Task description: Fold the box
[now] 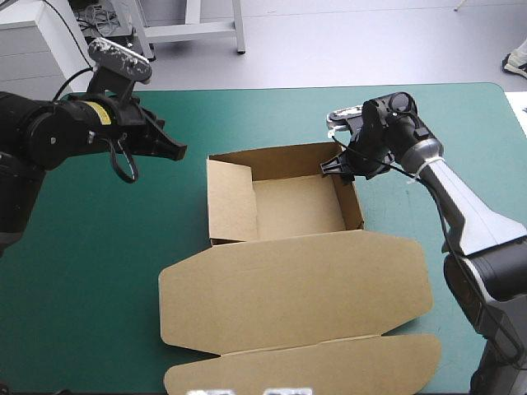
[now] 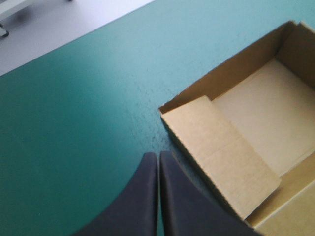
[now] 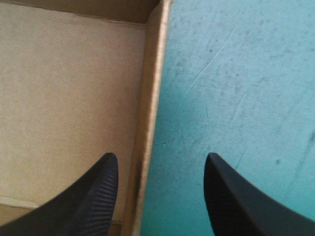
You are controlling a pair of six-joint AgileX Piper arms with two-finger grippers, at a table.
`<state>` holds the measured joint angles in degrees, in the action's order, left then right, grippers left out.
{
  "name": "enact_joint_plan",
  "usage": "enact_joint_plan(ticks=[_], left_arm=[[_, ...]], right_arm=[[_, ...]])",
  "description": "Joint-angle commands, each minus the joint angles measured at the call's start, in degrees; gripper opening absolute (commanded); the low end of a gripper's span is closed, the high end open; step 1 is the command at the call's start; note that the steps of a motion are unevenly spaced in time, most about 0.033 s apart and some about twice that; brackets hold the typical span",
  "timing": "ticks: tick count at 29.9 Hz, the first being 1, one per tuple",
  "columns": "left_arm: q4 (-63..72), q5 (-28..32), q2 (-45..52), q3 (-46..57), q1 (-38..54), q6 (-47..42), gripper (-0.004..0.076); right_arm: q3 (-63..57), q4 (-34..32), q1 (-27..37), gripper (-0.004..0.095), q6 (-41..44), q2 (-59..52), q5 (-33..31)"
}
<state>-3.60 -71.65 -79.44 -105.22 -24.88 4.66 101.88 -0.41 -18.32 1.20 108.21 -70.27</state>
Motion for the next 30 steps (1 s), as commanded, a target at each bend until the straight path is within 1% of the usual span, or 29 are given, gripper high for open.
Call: enact_joint_plan(ticks=[1, 3, 9, 11, 12, 17, 22, 25, 26, 27, 30], left_arm=[[-3.04, -2.62, 4.89, 5.73, -0.09, 0.07, -0.0010], [-4.59, -2.52, 6.68, 9.90, -0.09, 0.07, -0.0010], [-6.36, -1.14, 12.59, 22.75, -0.09, -0.78, -0.0010], [-6.79, 0.11, 14.40, 26.35, -0.09, -1.99, -0.0010], [-7.02, 1.16, 15.63, 28.71, -0.09, -2.59, -0.0010], [-7.68, 4.20, 20.99, 36.80, -0.09, -3.54, -0.0010], [-7.81, 4.32, 26.97, 44.79, -0.09, -4.14, -0.0010], [-8.27, 4.46, 31.13, 48.86, -0.09, -4.10, -0.0010], [-8.37, 4.56, 32.55, 50.26, -0.09, -4.20, -0.0010], [-8.40, 4.55, 34.00, 51.66, -0.09, -4.66, -0.0010], [-8.50, 4.55, 37.87, 55.38, -0.09, -4.66, -0.0010]], right_arm=[[1.80, 1.56, 0.55, 0.0464, -0.01, -0.91, 1.31], [1.80, 1.76, 0.55, 0.0407, -0.01, 0.05, 1.31], [1.80, 2.16, 0.55, 0.0121, -1.81, 2.13, 1.31], [1.80, 2.31, 0.55, 0.0003, -2.56, 2.27, 1.31], [1.80, 2.20, 0.65, -0.0017, -2.58, 2.37, 1.31], [1.91, -0.01, 0.99, -0.0014, -2.67, 2.24, 1.31], [2.33, -1.05, 5.16, -0.0014, -4.42, 1.21, 1.31], [2.33, -6.03, 9.76, -0.0014, -4.83, -0.28, 1.31], [2.33, -7.87, 12.29, -0.0014, -5.42, -1.02, 1.28], [2.33, -8.17, 14.16, -0.0014, -5.44, -1.51, 1.28], [2.33, -5.91, 22.89, -0.0014, -5.54, -1.86, 1.28]])
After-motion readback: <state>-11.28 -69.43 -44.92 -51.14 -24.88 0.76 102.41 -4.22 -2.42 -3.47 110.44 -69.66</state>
